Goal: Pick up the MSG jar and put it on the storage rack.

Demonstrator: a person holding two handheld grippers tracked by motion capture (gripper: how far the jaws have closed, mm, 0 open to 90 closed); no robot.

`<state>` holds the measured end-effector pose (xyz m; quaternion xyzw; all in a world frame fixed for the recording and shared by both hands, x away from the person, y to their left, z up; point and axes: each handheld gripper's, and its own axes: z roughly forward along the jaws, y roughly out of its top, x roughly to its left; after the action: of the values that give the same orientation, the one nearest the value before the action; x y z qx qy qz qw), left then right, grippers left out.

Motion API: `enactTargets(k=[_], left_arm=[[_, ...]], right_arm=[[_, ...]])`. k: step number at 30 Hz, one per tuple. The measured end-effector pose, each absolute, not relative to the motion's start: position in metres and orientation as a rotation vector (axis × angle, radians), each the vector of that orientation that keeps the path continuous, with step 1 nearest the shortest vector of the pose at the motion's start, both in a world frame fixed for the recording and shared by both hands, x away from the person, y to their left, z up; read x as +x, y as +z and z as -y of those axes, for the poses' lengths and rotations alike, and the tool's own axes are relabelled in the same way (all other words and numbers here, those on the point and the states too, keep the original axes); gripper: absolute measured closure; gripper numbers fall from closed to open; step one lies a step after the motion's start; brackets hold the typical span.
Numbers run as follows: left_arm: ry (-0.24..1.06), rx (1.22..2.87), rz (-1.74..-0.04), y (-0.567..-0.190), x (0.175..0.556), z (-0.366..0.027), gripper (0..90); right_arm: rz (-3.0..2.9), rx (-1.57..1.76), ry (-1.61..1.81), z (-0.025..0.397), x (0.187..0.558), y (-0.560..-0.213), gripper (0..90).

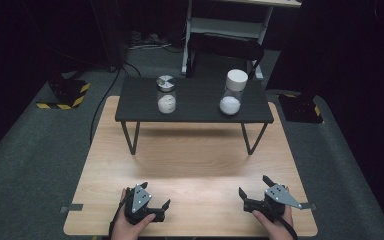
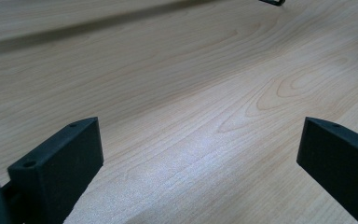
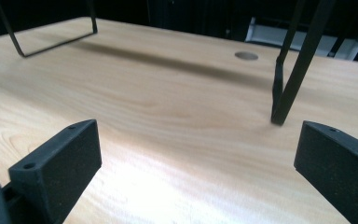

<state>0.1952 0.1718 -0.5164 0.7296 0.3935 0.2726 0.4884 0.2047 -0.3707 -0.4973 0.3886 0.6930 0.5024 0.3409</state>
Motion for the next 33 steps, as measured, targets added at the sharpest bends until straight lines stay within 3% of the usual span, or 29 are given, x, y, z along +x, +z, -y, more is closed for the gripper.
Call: enactTargets(k=[33], left_arm=[[0.690,1.804,-0.918,-0.5158,0.1935,-0.1682,0.7]], right_arm=[[-1.894,1.038,1.165,0.3783,0.2015,-0.5060,0.2]])
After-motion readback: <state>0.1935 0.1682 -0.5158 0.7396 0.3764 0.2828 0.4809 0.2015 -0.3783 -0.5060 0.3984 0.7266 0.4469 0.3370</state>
